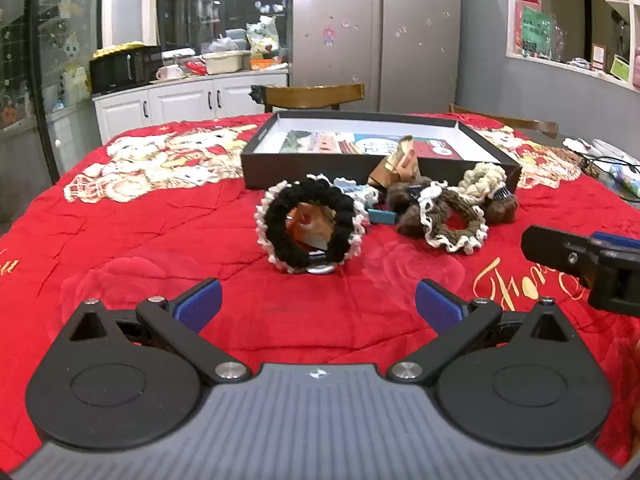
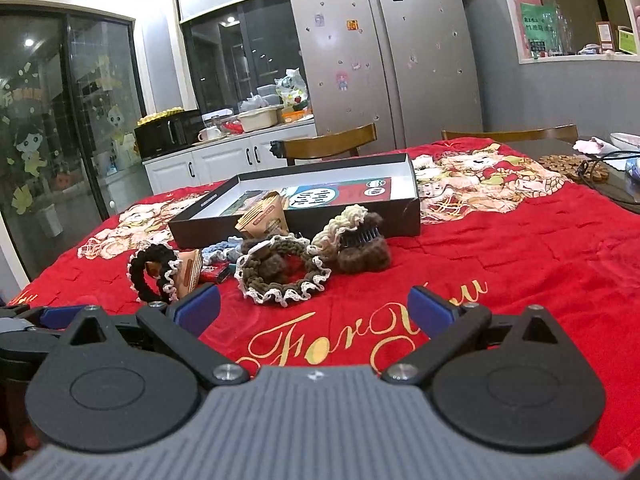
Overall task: Organize objects
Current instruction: 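Grasp the black lace scrunchie with the left tool while the right tool grasps the brown braided scrunchie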
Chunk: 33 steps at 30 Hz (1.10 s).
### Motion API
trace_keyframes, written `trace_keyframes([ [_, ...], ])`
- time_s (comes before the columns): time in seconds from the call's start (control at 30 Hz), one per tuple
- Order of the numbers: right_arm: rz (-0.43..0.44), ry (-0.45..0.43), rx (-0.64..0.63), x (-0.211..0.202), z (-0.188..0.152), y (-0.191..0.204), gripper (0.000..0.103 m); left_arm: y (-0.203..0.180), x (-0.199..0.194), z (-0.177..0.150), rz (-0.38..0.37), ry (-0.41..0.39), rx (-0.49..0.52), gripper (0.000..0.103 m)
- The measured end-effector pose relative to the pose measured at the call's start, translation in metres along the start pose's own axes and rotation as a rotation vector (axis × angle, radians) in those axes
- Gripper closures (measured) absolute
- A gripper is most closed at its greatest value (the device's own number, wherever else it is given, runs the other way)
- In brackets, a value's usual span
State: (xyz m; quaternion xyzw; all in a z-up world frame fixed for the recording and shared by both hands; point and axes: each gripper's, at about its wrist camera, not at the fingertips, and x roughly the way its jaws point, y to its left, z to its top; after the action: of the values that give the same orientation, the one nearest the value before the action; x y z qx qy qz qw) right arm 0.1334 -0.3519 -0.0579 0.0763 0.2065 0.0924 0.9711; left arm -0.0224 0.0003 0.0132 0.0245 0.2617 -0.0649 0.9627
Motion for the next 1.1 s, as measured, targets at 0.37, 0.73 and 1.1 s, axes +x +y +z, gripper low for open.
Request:
trace_keyframes([
  [0.37,0.036,-0.070,0.025,-0.006,0.001,0.000,0.000,-0.005,-0.008,0.003,-0.064,-0.048,0.026,0.000],
  [0.73,0.039,-0.031,0.029,0.017,0.015,-0.001,0.001,0.010,0.013,0.022,-0.061,-0.021,0.045,0.000],
  [1.1,0.070,0.099,0.098,0.060,0.018,-0.011,0.015,0.031,0.043,0.034,-0.043,-0.001,-0.021,0.000],
])
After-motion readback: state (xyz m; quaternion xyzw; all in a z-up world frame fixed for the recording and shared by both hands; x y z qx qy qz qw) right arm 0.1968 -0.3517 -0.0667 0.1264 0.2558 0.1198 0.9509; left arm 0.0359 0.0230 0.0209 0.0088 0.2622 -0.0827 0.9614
